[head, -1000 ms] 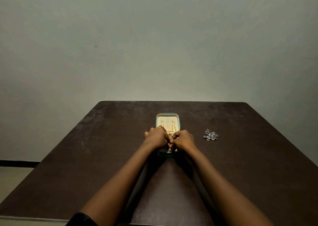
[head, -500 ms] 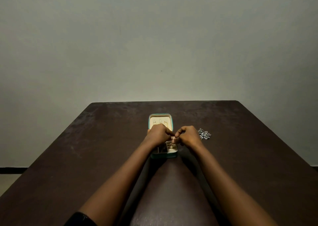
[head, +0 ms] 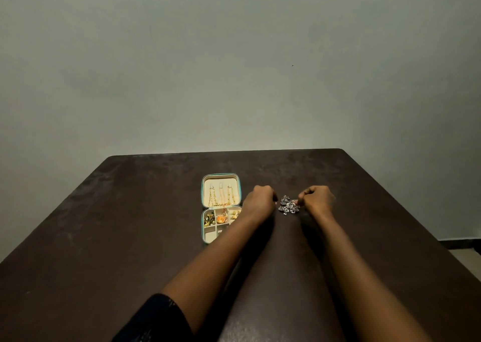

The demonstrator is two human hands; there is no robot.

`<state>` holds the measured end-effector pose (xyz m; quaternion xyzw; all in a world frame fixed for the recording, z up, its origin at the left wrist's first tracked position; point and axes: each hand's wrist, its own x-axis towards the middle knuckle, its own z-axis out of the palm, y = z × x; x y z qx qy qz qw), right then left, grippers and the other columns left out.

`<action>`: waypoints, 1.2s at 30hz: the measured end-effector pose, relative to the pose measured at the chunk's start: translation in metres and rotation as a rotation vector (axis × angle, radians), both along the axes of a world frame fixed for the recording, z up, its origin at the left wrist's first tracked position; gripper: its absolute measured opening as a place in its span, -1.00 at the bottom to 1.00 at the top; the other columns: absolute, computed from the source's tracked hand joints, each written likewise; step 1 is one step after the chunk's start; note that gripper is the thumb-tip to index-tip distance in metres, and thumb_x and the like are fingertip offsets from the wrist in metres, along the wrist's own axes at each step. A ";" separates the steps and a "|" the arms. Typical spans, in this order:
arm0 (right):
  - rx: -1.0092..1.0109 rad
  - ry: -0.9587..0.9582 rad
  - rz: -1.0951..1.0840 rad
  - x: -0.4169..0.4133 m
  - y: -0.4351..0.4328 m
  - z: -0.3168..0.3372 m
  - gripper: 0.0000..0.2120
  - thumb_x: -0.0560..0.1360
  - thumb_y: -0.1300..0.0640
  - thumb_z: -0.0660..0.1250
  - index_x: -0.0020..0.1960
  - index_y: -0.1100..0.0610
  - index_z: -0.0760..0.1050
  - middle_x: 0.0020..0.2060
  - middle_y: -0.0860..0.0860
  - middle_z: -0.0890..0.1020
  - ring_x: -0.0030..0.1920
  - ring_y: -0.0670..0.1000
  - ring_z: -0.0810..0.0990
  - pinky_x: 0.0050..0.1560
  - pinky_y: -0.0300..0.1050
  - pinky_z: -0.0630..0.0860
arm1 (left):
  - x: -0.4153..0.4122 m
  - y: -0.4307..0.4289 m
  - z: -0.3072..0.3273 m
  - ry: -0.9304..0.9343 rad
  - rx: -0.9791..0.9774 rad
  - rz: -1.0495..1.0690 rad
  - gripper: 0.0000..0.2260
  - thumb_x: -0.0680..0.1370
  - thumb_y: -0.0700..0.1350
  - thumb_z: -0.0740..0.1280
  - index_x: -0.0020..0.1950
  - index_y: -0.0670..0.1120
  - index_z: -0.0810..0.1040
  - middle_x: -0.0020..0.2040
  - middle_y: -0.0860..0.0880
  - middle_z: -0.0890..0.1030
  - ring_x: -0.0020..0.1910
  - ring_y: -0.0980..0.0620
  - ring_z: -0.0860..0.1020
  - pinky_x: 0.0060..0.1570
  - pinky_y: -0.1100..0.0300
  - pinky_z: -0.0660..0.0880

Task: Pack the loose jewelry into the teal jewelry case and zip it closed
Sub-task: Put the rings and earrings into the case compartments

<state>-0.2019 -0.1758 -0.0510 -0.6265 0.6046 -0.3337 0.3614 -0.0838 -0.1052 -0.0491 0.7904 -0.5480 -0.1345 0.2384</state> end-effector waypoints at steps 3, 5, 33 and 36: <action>0.009 -0.007 -0.022 -0.003 -0.008 -0.004 -0.70 0.38 0.33 0.33 -0.48 0.08 0.50 -0.26 0.07 0.69 -0.07 0.08 0.64 -0.04 -0.10 0.53 | -0.004 -0.010 -0.002 -0.032 0.055 -0.036 -0.75 0.50 -0.20 0.30 0.15 -0.11 0.61 0.11 -0.26 0.59 0.11 -0.26 0.56 0.14 -0.02 0.51; 0.020 -0.009 -0.024 -0.002 -0.013 -0.007 -0.70 0.38 0.32 0.33 -0.48 0.07 0.50 -0.32 0.05 0.67 -0.08 0.07 0.64 -0.03 -0.10 0.54 | -0.005 -0.015 -0.005 -0.050 0.076 -0.053 -0.74 0.49 -0.19 0.32 0.17 -0.08 0.60 0.11 -0.25 0.60 0.12 -0.26 0.56 0.14 -0.01 0.51; -0.018 -0.200 -0.006 -0.010 -0.020 -0.046 -0.89 0.34 0.13 0.44 -0.33 -0.03 0.57 -0.24 -0.01 0.69 -0.14 0.05 0.65 -0.04 -0.05 0.55 | 0.017 -0.024 0.003 0.553 -0.078 0.073 -0.89 0.52 -0.13 0.37 -0.17 -0.15 0.60 -0.29 -0.06 0.57 -0.25 0.04 0.52 -0.24 0.22 0.47; -0.048 -0.194 0.035 -0.009 -0.020 -0.044 -0.92 0.38 0.13 0.42 -0.27 -0.02 0.60 -0.20 0.00 0.70 -0.11 0.03 0.64 -0.01 -0.08 0.53 | 0.019 -0.021 0.004 0.802 -0.119 0.115 -0.88 0.52 -0.18 0.37 -0.23 -0.13 0.58 -0.32 -0.03 0.57 -0.30 0.10 0.51 -0.30 0.28 0.43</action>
